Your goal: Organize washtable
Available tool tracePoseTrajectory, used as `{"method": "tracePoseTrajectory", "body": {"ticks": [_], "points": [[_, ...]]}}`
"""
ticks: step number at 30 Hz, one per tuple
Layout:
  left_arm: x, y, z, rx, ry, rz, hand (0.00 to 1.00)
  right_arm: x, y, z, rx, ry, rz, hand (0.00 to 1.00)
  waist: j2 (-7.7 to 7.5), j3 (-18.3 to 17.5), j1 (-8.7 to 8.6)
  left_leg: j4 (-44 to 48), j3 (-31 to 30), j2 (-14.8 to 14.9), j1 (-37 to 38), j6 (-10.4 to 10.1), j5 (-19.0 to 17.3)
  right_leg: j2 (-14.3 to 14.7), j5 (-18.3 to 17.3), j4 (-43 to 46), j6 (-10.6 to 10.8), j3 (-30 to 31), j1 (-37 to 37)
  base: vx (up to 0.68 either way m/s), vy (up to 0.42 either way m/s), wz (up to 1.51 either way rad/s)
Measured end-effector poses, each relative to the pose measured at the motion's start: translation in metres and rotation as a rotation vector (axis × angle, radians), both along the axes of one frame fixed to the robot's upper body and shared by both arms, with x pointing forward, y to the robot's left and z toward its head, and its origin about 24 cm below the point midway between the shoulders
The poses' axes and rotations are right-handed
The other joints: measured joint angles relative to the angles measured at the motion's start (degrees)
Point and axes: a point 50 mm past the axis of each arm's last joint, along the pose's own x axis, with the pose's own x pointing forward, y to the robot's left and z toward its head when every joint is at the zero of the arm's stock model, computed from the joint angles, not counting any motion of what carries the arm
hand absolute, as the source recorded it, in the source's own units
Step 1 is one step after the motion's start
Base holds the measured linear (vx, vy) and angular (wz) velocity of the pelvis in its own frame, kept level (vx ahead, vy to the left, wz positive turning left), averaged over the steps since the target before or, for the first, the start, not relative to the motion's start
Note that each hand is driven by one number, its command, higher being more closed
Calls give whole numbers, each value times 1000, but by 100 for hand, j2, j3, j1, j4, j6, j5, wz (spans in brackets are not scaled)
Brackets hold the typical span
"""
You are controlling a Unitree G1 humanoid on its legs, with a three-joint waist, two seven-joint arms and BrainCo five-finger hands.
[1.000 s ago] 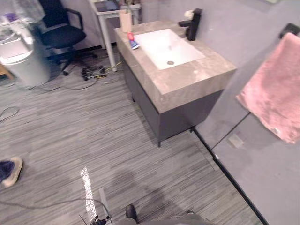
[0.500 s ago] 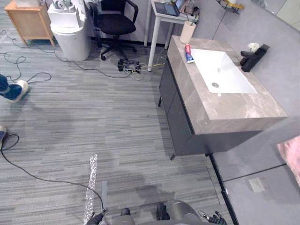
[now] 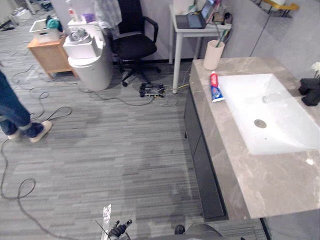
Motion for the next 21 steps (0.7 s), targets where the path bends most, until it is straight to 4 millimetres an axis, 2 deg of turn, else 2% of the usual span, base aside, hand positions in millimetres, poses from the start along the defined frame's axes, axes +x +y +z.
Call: {"method": "tracePoseTrajectory", "body": {"ticks": [1,3,5,6,7,9,10,11,12,13,14,15,16,17,19,20,21], "points": [[-3,3,0,8,6,3,0,3,2,0,2,-4,8,0,-62,1,67,175,219,65,-101,142,-80,-3,0,-72,-1,173,168,340,-16,-127],[-5,12,2,31,3,34,0,16,7,0,5,-29,17,0,-247,36,118,46,757,368,-592,624,-408,-100,0,-227,0,795,649,349,93,-135],[-2,14,3,29,-12,71,0,21,8,0,5,-40,19,0,-281,40,222,-587,780,448,-882,723,-470,-264,-31,-270,55,1102,848,284,198,-119],[1,15,4,31,-28,91,0,16,9,-1,-2,-25,-4,0,-347,46,290,-1387,734,441,-1046,725,-466,-470,-182,-297,283,1283,957,268,266,-117],[2,15,4,28,-35,104,0,12,8,-1,-6,-20,-9,0,-330,47,284,-2394,540,367,-1164,735,-402,-639,-391,-288,484,1372,1048,260,282,-84],[2,13,4,21,-39,106,0,1,5,-2,-13,12,-14,0,-296,39,246,-3640,176,329,-1280,703,-258,-813,-716,-146,616,1495,1102,289,388,-32],[1,14,4,19,-44,126,0,-11,3,-3,-22,48,-24,0,-306,34,245,-4401,-43,267,-1349,670,-79,-961,-962,-11,783,1554,1160,439,591,-36],[-5,17,4,19,-45,166,0,-21,1,-4,-31,92,-34,0,-360,-39,298,-4390,45,137,-1357,412,670,-1163,-1187,120,953,1717,1150,421,519,-37],[-8,20,4,22,-43,180,0,-26,2,-4,-33,113,-34,0,-425,-101,302,-4362,60,24,-1363,342,904,-1256,-1246,129,954,1812,1143,463,485,-45],[-9,28,5,41,-44,195,0,-31,4,-6,-21,140,8,0,-590,-153,313,-4011,57,-51,-1542,345,930,-1301,-1182,163,878,2062,1077,457,421,-43],[-10,32,6,40,-51,238,0,-28,16,-8,11,136,56,0,-656,-156,364,-3634,-11,-29,-1708,342,929,-1273,-1041,250,835,2255,955,502,495,-47],[-11,35,6,38,-55,273,0,-26,23,-9,28,133,61,0,-708,-164,395,-3453,-5,-26,-1744,262,806,-1274,-979,280,872,2380,930,392,408,-51],[-18,37,5,37,-38,332,0,-26,26,-9,30,128,50,0,-775,-183,392,-3177,107,-20,-1706,277,560,-1301,-816,355,916,2577,933,434,458,-58],[-21,39,5,43,-27,350,0,-28,23,-10,33,142,44,0,-780,-215,385,-2922,247,4,-1608,373,369,-1358,-669,455,919,2795,929,365,347,-57],[-26,37,4,43,-13,352,0,-25,24,-11,36,144,48,0,-751,-369,406,-2708,316,-41,-1616,402,177,-1457,-531,633,976,3018,748,299,254,-74],[-28,34,3,41,5,350,0,-15,18,-10,22,123,46,0,-643,-500,384,-2753,390,-62,-1587,441,71,-1466,-303,902,1011,3155,450,290,234,-91],[-26,32,2,43,9,328,0,-7,18,-9,21,101,44,0,-636,-574,355,-2987,549,-98,-1411,452,68,-1463,41,1287,1021,3195,158,285,235,-75]]}}
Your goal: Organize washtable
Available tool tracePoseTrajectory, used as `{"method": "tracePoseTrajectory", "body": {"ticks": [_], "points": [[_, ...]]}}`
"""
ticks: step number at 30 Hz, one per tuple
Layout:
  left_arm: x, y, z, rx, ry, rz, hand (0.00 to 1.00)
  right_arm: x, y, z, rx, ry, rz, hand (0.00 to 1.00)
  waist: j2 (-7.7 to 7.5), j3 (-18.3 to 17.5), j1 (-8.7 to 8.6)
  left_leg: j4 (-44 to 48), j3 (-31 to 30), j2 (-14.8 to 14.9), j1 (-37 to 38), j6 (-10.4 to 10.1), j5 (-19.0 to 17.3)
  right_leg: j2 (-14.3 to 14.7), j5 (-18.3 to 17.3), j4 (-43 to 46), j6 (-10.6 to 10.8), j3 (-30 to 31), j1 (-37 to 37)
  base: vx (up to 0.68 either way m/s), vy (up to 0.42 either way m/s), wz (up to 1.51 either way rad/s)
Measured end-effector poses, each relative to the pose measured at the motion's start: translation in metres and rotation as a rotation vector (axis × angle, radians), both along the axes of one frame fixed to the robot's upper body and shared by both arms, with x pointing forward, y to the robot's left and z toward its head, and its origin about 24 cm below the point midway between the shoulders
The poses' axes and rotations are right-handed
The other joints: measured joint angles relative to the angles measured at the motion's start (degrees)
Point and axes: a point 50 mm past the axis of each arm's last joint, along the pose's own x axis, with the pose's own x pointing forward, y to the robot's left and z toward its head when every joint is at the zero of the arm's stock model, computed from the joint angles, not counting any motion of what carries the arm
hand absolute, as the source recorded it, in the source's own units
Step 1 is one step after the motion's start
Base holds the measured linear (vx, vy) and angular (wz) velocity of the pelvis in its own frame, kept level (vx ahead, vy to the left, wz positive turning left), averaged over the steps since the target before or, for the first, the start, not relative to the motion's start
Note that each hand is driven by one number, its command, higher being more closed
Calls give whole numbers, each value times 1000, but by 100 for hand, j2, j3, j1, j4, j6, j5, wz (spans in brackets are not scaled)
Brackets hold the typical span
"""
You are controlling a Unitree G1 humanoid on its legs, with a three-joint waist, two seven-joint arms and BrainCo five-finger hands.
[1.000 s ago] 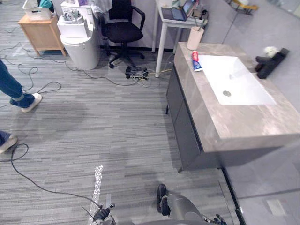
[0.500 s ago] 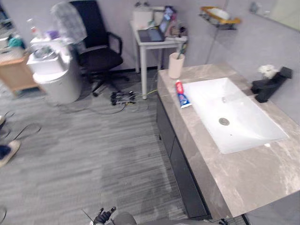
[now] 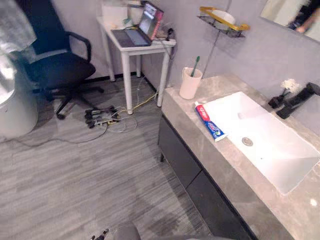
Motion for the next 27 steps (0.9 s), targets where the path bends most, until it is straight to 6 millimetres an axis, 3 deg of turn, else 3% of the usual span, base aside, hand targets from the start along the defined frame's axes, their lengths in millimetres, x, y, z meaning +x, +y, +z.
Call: {"method": "tracePoseTrajectory", "body": {"ticks": [1,2,3,4,5,6,8,11,13,14,15,16,17,20,22,23,25,27], "points": [[3,-1,0,6,1,-33,0,3,0,0,4,-11,-10,0,32,12,6,-204,93,-39,173,1,0,2,189,272,-15,27,-153,283,305,-66],[7,-2,1,23,15,-123,0,7,0,1,11,-28,-28,0,83,52,-3,-604,317,-159,554,70,40,2,652,845,-92,33,-452,210,242,-60],[11,-6,0,35,30,-224,0,9,-1,1,11,-46,-37,0,102,59,-44,-973,486,-230,985,193,80,-3,1334,1332,-68,-68,-644,213,239,-51],[12,-8,0,37,36,-266,0,9,-2,2,11,-50,-38,0,198,91,-74,-1137,561,-240,1183,274,96,-5,1653,1510,-54,-147,-721,148,129,-37],[13,-14,-1,43,49,-353,0,13,-6,3,6,-71,-29,0,251,96,-135,-1411,732,-259,1531,362,97,-41,1701,1970,-2,-399,-904,132,109,-31],[14,-12,0,54,56,-394,0,15,-6,4,7,-83,-25,0,251,100,-136,-1510,807,-272,1673,375,90,-69,1450,2267,-32,-568,-1066,123,85,-50],[14,-10,0,71,76,-475,0,19,-5,5,10,-112,-32,0,243,116,-143,-1945,1094,-338,2226,402,105,36,432,2957,-198,-1335,-1625,118,47,-52],[12,-19,-3,36,85,-479,0,25,-4,7,18,-145,-7,0,250,252,-167,-2261,1187,-336,2693,481,40,483,-326,2403,-168,-2120,-1827,168,-49,-14],[16,-25,-4,11,65,-449,0,24,-1,7,26,-143,3,0,231,328,-146,-2357,1177,-342,2847,354,-50,687,-402,1393,-116,-2501,-1800,155,-147,9],[16,-26,-4,5,61,-437,0,24,1,7,31,-140,15,0,162,356,-114,-2361,1176,-416,2922,262,-107,701,-217,572,-91,-2594,-1716,248,-199,1],[17,-31,-5,-7,61,-436,0,22,-5,7,19,-136,18,0,207,439,-106,-2395,1139,-357,3021,162,-157,750,-288,410,-429,-2762,-1562,315,-173,8],[16,-41,-6,-34,63,-446,0,22,-13,9,-2,-137,21,0,455,428,-155,-2503,1098,-225,3067,119,-133,917,-307,156,-485,-2891,-1403,299,-120,14],[18,-48,-7,-50,55,-444,0,21,-17,10,-14,-135,12,0,566,455,-148,-2589,1050,-165,3110,70,-97,990,-343,87,-522,-2943,-1360,294,-105,24],[25,-52,-6,-56,30,-440,0,11,-22,8,13,-80,10,0,727,532,-110,-2397,912,59,3099,-68,1,1156,-403,-172,-610,-3118,-1126,278,-139,25],[28,-43,-4,-31,16,-411,0,-3,-14,5,31,-27,31,0,588,638,-100,-1043,623,241,2645,-93,-16,1167,-373,-608,-639,-3201,-608,248,-138,32],[29,-39,-2,-20,5,-379,0,-13,-13,5,33,6,49,0,561,657,-48,197,363,388,2106,-117,-2,1215,-352,-828,-666,-3171,-343,184,-63,-5],[33,-38,0,-11,-19,-357,0,-18,-15,5,18,30,87,0,572,665,77,1578,89,574,1487,-84,-72,1329,-330,-972,-693,-2852,-85,167,65,-76],[30,-35,0,-3,-14,-351,0,-10,-15,6,-6,7,116,0,536,665,137,1671,69,574,1273,52,-153,1324,-316,-970,-672,-2425,16,174,187,-125]]}}
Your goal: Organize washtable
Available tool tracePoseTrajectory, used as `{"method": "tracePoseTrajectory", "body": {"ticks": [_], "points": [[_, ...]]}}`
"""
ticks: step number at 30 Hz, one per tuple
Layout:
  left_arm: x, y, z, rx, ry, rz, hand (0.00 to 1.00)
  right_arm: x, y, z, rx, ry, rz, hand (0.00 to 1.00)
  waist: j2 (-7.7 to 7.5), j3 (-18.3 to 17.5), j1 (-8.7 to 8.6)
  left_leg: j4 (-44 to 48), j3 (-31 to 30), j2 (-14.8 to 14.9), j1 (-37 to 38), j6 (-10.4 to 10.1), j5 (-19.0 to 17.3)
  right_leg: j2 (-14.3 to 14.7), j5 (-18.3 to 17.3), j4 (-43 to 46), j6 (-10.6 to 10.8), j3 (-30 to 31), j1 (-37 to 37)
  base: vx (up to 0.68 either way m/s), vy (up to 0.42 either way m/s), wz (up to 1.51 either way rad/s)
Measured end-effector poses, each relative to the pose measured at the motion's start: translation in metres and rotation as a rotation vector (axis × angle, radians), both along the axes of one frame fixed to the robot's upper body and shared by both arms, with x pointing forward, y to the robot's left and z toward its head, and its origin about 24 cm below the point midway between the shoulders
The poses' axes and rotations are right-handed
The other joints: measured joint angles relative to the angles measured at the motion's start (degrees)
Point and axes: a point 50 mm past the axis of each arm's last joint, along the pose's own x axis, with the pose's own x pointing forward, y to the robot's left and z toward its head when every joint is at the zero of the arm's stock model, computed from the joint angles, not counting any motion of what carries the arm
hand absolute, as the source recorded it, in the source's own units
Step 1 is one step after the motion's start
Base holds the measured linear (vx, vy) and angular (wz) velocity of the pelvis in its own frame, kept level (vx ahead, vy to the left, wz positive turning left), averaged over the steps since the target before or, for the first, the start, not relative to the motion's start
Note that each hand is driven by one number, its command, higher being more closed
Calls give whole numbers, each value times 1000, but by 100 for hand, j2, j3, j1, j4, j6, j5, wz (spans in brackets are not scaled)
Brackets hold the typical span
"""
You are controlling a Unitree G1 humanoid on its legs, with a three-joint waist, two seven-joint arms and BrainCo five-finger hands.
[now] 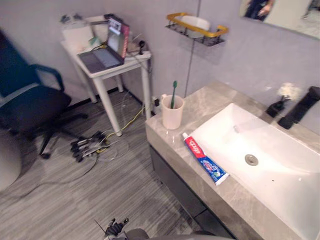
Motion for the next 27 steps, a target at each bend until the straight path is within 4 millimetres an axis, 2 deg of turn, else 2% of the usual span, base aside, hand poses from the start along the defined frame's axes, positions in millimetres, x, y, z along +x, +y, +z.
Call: {"method": "tracePoseTrajectory", "body": {"ticks": [1,2,3,4,6,7,8,10,12,15,16,17,19,20,21,22,23,24,25,26,27], "points": [[0,0,0,-5,-3,13,0,5,-2,1,-16,-20,3,0,5,-16,50,-302,-112,-22,-50,89,-52,-4,34,7,57,372,-5,99,196,-134],[0,0,0,-6,-4,15,0,9,-3,1,-22,-33,7,0,5,-17,64,-555,-249,-55,-55,93,-54,-6,56,6,95,552,-15,128,311,-174],[-1,-1,0,-7,1,16,0,15,-4,3,-31,-58,8,0,27,-79,77,-1348,-628,-135,-13,148,14,5,86,17,205,936,-99,164,391,-189],[-9,-4,-3,-21,24,28,0,17,-5,3,-36,-71,11,0,171,-283,104,-1892,-1020,-325,124,32,-29,58,110,52,403,1389,-351,178,379,-206],[-10,1,-3,-11,28,41,0,23,-3,4,-34,-96,12,0,6,-399,30,-2030,-1177,-504,171,30,-28,-42,243,-48,575,1711,-531,94,216,-138],[-8,5,-1,2,21,38,0,22,4,3,-22,-99,8,0,-128,-388,45,-1931,-1275,-657,165,24,-35,-119,319,-84,671,1983,-640,-22,288,-126],[-8,8,-1,10,19,41,0,22,7,3,-17,-97,5,0,-186,-389,52,-1778,-1426,-809,148,20,-38,-172,395,-104,784,2283,-736,-73,279,-132],[-10,7,-2,8,26,42,0,22,7,3,-17,-99,6,0,-200,-392,59,-1681,-1558,-1004,147,-4,-62,-223,513,-122,899,2666,-909,-111,198,-130],[-11,5,-2,4,30,38,0,24,7,3,-16,-103,10,0,-142,-389,40,-1726,-1577,-1027,152,-77,-246,-222,620,-188,977,2905,-1146,-135,168,-117],[-6,3,-2,12,26,-6,0,25,5,3,-18,-105,9,0,-83,-350,-24,-2117,-1442,-951,257,-54,-662,-251,863,-269,1034,2675,-1480,-143,128,-67],[-5,2,-2,18,29,-38,0,26,5,3,-18,-110,-1,0,-56,-334,-110,-2278,-1303,-923,304,24,-806,-270,942,-298,1131,2659,-1533,-174,142,-24],[-5,1,-2,21,30,-55,0,26,4,3,-18,-112,-8,0,-58,-296,-119,-2400,-1170,-935,372,101,-881,-293,991,-306,1144,2703,-1545,-166,122,-29],[1,-1,-1,32,11,-86,0,25,4,3,-15,-110,-29,0,-85,-229,-83,-2346,-869,-1034,424,149,-904,-405,1096,-420,1004,2842,-1565,-211,130,-64],[1,-1,-1,35,9,-94,0,25,4,3,-13,-109,-39,0,-119,-206,-81,-2319,-608,-1092,386,230,-939,-469,1187,-561,783,2822,-1632,-275,158,-139],[3,-6,-1,29,10,-128,0,32,-2,5,-23,-125,-53,0,95,-211,-77,-2412,-157,-937,415,377,-866,-573,1119,-733,162,2348,-1723,-185,101,-133],[3,-7,-1,28,10,-135,0,33,-3,5,-23,-128,-55,0,121,-201,-76,-2433,-73,-907,420,382,-846,-572,1119,-628,179,2188,-1794,-140,69,-155],[3,-9,-2,25,11,-151,0,35,-4,5,-20,-132,-63,0,159,-185,-81,-2549,269,-802,454,400,-748,-618,1088,285,408,1239,-2145,-62,21,-103],[3,-9,-2,23,14,-155,0,34,-3,5,-17,-129,-77,0,152,-176,-86,-2647,383,-792,532,387,-707,-683,1062,713,377,859,-2163,-60,14,-118],[3,-10,-2,22,18,-167,0,28,-2,4,-13,-119,-96,0,148,-183,-91,-2844,564,-783,687,376,-607,-799,855,1178,444,307,-1915,-13,-31,-83],[3,-11,-2,19,18,-171,0,27,-3,4,-15,-117,-97,0,154,-188,-84,-2873,730,-734,713,366,-586,-870,461,1472,515,-3,-1743,2,-78,-69],[3,-11,-2,19,18,-170,0,26,-2,4,-15,-116,-99,0,134,-186,-77,-2899,794,-726,732,341,-573,-935,288,1660,528,-113,-1689,30,-136,-62]]}}
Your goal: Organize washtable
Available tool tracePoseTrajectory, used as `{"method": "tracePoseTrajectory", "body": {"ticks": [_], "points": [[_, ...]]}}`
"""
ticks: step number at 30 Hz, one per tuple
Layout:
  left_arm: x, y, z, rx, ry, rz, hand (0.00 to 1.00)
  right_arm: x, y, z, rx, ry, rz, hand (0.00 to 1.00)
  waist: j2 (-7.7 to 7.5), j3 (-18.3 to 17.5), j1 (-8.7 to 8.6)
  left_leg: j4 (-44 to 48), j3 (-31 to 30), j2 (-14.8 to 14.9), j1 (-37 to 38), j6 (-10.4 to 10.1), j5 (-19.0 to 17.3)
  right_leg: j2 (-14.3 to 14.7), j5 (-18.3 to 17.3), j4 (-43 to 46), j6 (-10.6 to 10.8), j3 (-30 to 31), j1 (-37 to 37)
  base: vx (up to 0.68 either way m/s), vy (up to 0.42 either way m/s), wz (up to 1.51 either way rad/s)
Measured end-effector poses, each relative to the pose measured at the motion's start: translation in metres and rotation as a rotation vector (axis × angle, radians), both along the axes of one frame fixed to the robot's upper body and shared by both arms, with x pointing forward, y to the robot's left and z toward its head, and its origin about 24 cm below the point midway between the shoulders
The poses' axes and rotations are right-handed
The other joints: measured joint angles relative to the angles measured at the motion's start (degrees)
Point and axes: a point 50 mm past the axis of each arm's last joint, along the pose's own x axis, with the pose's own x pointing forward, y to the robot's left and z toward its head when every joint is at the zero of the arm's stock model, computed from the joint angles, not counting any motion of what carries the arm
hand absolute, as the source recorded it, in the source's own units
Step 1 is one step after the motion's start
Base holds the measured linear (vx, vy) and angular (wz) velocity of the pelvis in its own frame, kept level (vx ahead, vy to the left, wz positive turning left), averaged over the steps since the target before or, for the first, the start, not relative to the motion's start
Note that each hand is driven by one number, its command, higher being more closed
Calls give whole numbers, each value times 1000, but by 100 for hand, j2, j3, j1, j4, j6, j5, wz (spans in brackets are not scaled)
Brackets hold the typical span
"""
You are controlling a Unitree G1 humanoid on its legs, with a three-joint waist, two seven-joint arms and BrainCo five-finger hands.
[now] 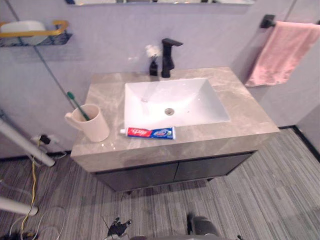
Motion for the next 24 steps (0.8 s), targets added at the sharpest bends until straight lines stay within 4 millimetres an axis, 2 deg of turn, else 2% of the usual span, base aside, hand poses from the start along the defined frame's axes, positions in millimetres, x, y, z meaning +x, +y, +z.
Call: {"method": "tracePoseTrajectory", "body": {"ticks": [1,2,3,4,5,7,10,12,14,16,17,18,19,21,24], "points": [[-1,2,0,3,2,9,0,-4,1,-1,1,9,-22,0,-71,-4,66,-135,161,-25,128,-95,56,-161,-234,211,58,-204,147,42,-156,-59],[-2,3,0,3,5,27,0,-8,3,-1,-2,23,-34,0,-194,-78,143,-322,296,-44,255,-212,131,-169,-381,-184,247,-353,330,56,-158,-60],[-4,3,-1,-1,11,33,0,-11,3,-2,-4,33,-36,0,-190,-111,159,-485,336,-58,319,-276,207,-130,-416,-433,258,-369,418,64,-181,-45],[-6,0,-3,-13,29,29,0,-13,-1,-2,-8,46,-44,0,-143,-138,140,-814,317,-64,404,-335,389,30,-357,-973,189,-349,614,107,-220,-18],[-6,-2,-3,-20,34,22,0,-12,-5,-2,-12,47,-64,0,-39,-171,138,-1007,256,-13,443,-350,561,154,-199,-1254,132,-382,709,106,-207,-5],[-5,-5,-3,-26,32,11,0,-15,-7,-3,-14,63,-65,0,-12,-186,164,-1064,137,71,452,-416,645,268,-135,-1411,71,-435,788,61,-157,6],[-1,-3,-2,-31,11,30,0,-6,-4,-3,-7,40,-59,0,-119,-85,275,-351,-26,194,273,-423,643,309,-85,-1563,-12,-462,1068,3,-116,8],[1,3,0,-21,-15,75,0,-2,-1,-4,-2,28,-56,0,-216,-8,307,706,-369,255,-200,-424,639,226,-68,-1656,-11,-581,1273,-50,-16,26],[1,3,0,-31,-19,110,0,-2,-2,-3,-6,25,-57,0,-198,-2,304,855,-433,331,-272,-409,583,197,-44,-1732,18,-703,1364,-59,67,36],[0,4,0,-34,-21,126,0,-1,-1,-3,-7,22,-61,0,-196,-3,290,345,-404,218,-179,-401,535,198,53,-1815,76,-808,1322,-63,98,35],[0,4,0,-38,-21,134,0,-1,-4,-3,-10,22,-76,0,-142,-23,297,-180,-419,137,-47,-397,536,210,153,-1945,110,-830,1257,-73,102,29],[1,5,0,-39,-25,138,0,0,-4,-4,-9,24,-81,0,-156,44,298,-644,-452,74,77,-367,557,226,267,-2079,119,-868,1246,-86,98,21],[1,7,1,-35,-26,143,0,0,-2,-4,-3,28,-83,0,-213,68,308,-760,-461,6,113,-327,652,210,331,-2153,128,-866,1259,-87,85,11],[-3,11,0,-28,-9,135,0,-1,0,-5,3,32,-87,0,-211,54,281,-1218,-458,-190,296,-235,901,110,541,-2475,196,-816,1376,-50,77,1],[-2,6,-1,-28,1,76,0,-2,-1,-5,5,33,-86,0,-173,-17,263,-1552,-452,-365,452,-151,1073,5,689,-2708,269,-804,1479,-35,99,1]]}}
